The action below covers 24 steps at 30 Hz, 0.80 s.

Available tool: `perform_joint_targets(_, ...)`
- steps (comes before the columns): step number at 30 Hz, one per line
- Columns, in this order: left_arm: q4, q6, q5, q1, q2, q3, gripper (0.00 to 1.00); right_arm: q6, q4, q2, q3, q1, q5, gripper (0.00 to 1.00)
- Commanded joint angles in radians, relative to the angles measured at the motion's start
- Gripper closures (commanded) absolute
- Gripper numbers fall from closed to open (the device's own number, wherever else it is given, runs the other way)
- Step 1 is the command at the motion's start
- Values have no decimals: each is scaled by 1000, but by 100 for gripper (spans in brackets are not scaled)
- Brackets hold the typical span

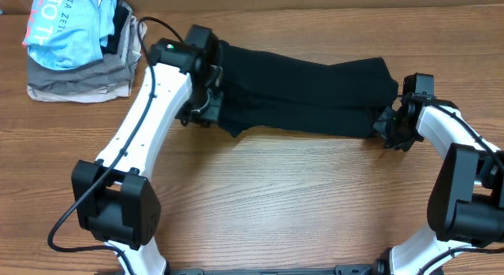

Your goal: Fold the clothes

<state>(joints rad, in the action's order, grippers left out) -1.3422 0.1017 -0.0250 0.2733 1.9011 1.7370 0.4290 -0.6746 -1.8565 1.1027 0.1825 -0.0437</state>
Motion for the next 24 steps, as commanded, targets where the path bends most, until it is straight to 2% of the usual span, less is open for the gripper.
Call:
perform_joint_targets(1, 16, 7, 9, -40, -3, 27, 96, 11, -4, -8, -23, -4, 25, 84)
perform_joint_targets(2, 21, 7, 9, -47, -3, 27, 96, 3, -15, -8, -24, -4, 26, 93)
perform_joint_targets(3, 24, 7, 9, -53, -3, 27, 96, -10, -30, -8, -24, -4, 24, 96)
perform_joint_targets(10, -17, 6, 10, -72, -4, 28, 96, -43, -242, 49, 10, 32, 16, 96)
perform_joint_targets(17, -146, -2, 10, -72, -7, 42, 96, -98, -503, 245, 17, 55, -3, 96)
perform_joint_targets(20, -136, -6, 11, -72, -7, 46, 96, -101, -519, 333, 17, 55, -3, 96)
perform_joint_targets(24, -16, -10, 10, -72, -7, 46, 96, -109, -441, 399, 17, 55, -3, 96)
